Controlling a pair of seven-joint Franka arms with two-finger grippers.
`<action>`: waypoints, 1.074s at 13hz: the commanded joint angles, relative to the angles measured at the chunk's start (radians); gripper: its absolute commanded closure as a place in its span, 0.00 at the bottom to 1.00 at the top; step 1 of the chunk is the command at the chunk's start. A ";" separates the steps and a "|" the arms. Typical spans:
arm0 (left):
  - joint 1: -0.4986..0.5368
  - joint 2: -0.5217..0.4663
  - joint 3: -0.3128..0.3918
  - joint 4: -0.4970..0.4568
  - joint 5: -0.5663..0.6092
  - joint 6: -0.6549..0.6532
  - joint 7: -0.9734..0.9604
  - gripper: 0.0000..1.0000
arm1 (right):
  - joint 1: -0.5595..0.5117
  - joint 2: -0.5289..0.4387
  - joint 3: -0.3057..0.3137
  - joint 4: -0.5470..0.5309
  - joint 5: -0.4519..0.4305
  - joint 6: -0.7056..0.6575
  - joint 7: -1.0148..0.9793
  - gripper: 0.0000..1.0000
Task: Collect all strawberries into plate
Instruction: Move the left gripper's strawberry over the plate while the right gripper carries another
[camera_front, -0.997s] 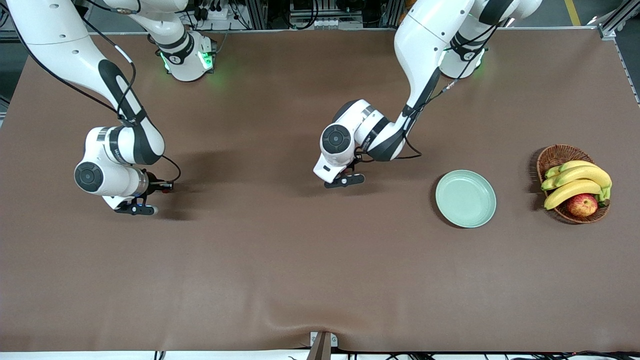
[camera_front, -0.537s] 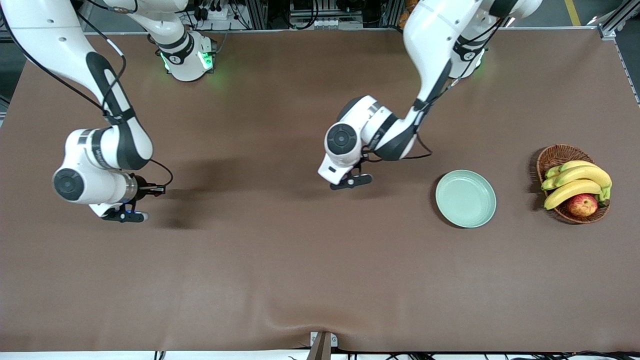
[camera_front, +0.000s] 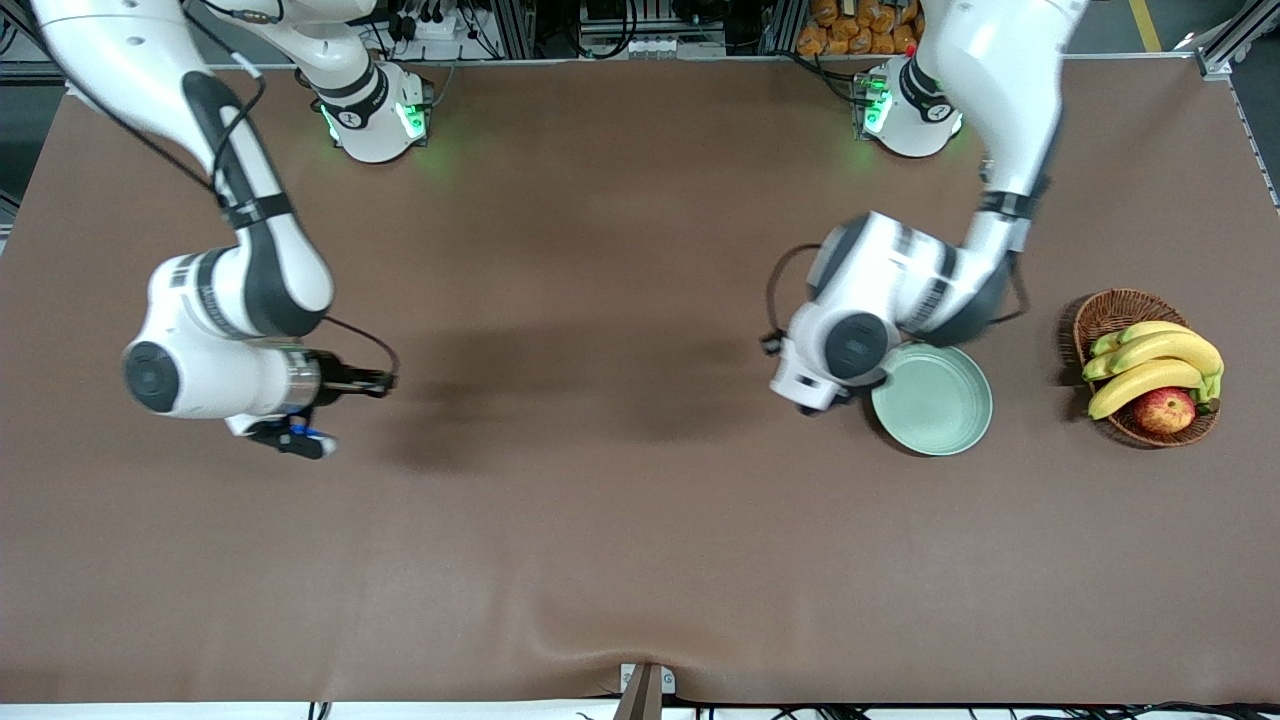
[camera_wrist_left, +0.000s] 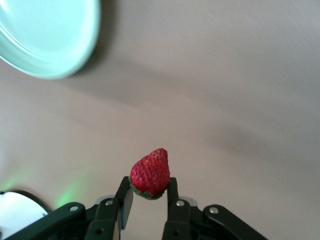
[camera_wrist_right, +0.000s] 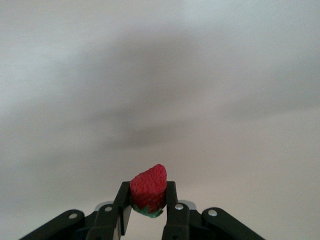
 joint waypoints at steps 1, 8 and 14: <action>0.107 0.007 -0.002 -0.017 0.006 -0.008 0.119 1.00 | 0.102 0.025 -0.007 0.073 0.118 -0.007 0.155 1.00; 0.299 0.146 -0.004 -0.015 0.251 0.131 0.251 0.82 | 0.417 0.136 -0.007 0.154 0.183 0.253 0.607 1.00; 0.353 0.146 -0.005 -0.005 0.283 0.142 0.358 0.06 | 0.627 0.304 -0.010 0.251 0.177 0.494 0.835 1.00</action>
